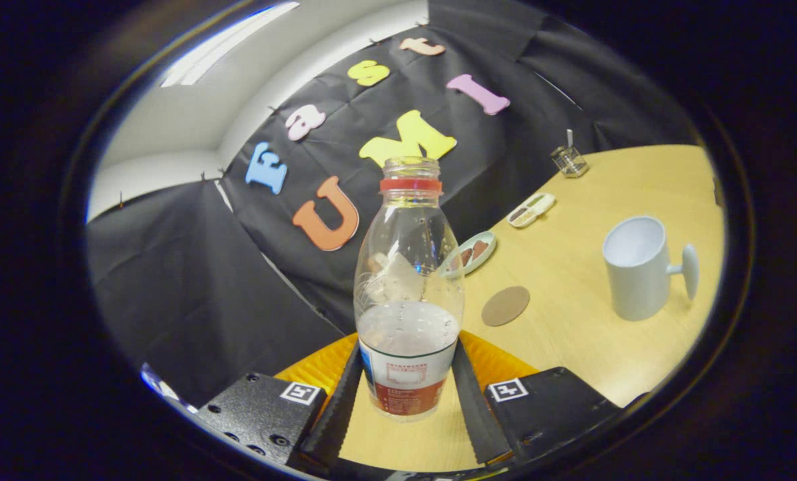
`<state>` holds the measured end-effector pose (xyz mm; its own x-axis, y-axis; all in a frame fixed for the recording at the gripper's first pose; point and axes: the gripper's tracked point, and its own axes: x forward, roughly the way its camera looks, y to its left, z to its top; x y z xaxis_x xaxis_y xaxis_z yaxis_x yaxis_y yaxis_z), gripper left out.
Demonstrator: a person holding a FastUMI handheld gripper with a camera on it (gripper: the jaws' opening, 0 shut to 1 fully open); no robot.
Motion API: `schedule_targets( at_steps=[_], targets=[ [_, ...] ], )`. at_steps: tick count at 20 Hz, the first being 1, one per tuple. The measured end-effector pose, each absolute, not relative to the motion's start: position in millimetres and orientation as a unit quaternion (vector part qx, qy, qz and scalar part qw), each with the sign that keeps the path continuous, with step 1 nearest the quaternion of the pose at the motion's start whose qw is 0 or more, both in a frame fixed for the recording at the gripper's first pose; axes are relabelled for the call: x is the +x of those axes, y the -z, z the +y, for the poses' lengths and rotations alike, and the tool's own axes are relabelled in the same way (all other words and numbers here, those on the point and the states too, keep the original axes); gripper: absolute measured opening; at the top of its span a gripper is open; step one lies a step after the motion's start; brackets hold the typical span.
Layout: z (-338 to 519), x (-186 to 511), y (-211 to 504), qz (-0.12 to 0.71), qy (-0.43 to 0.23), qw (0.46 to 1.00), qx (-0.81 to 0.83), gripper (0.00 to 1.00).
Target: Take the bottle from table, then pour the juice into the cup, finally place the bottle on the coaster
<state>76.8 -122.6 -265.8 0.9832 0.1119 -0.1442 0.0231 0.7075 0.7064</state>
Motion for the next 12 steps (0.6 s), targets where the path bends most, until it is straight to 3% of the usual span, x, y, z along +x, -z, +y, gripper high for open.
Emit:
schedule_targets(
  at_steps=[12],
  targets=[
    [-154, 88, 285, 0.061, -0.010, 0.815, 0.577, 0.76]
  ],
)
